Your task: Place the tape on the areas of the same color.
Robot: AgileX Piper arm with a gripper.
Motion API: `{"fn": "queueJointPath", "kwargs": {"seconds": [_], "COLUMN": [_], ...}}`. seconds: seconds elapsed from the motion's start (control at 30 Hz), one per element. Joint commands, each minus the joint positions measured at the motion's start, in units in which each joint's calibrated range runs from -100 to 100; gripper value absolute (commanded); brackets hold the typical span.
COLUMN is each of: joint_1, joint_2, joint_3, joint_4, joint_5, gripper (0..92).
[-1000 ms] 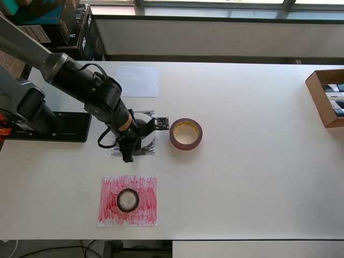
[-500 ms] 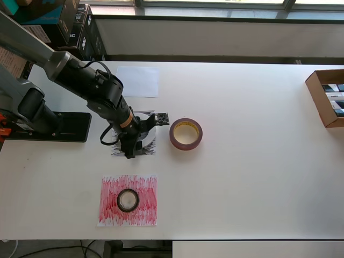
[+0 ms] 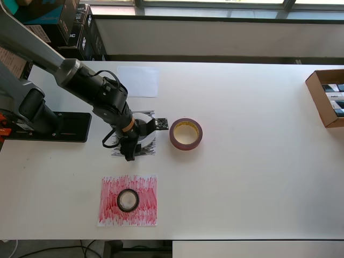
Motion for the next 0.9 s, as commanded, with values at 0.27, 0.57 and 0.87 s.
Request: {"fn": "queueJointPath", "kwargs": {"seconds": [0.27, 0.57, 0.87], "joint_1": [0.18, -0.14, -0.30], "joint_2": [0.12, 0.12, 0.96], "joint_3": [0.47, 0.47, 0.56], "joint_4": [-0.50, -0.50, -0.50], "joint_5": [-0.38, -0.13, -0.22], "gripper": [63.5, 50.8, 50.9]}}
